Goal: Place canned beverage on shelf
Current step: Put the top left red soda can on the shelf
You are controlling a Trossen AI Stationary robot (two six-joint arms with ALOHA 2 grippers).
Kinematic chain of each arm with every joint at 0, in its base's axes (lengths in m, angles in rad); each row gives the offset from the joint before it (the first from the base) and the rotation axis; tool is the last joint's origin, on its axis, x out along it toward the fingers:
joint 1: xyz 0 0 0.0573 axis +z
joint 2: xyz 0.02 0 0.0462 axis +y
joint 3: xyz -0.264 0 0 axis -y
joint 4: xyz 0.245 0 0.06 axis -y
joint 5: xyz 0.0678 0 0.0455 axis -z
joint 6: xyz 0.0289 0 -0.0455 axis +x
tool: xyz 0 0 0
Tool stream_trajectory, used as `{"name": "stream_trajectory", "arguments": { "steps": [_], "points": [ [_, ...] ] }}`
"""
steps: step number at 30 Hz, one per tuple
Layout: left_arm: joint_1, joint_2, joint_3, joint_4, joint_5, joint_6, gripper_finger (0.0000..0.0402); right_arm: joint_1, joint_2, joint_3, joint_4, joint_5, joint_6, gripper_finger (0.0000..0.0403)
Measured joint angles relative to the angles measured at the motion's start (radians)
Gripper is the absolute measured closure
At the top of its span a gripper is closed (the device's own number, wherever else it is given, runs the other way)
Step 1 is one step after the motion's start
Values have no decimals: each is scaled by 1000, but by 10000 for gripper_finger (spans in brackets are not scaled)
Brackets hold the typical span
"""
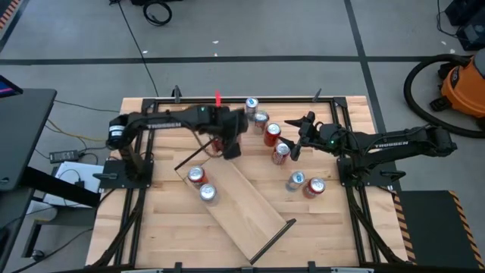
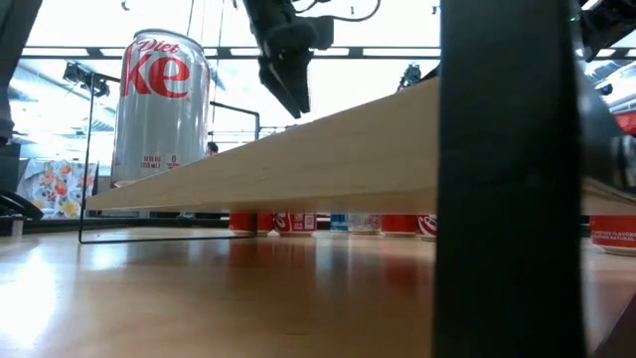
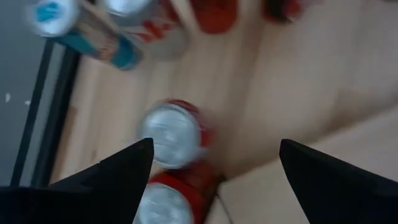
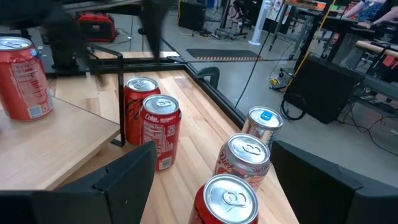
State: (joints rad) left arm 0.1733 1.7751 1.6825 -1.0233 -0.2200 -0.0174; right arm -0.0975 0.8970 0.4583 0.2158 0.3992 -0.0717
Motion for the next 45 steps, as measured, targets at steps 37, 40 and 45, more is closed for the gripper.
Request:
{"name": "stream_trajectory", "arguments": {
  "steps": [37, 40, 45],
  "points": [
    [173, 144, 29, 66, 150, 111, 42, 0, 1, 0, 0, -8, -7, 76],
    [178, 144, 29, 44, 144, 111, 42, 0, 1, 0, 0, -8, -7, 76],
    [176, 171, 29, 23, 150, 115, 42, 0, 1, 0, -1, -8, -7, 76]
  ]
}}
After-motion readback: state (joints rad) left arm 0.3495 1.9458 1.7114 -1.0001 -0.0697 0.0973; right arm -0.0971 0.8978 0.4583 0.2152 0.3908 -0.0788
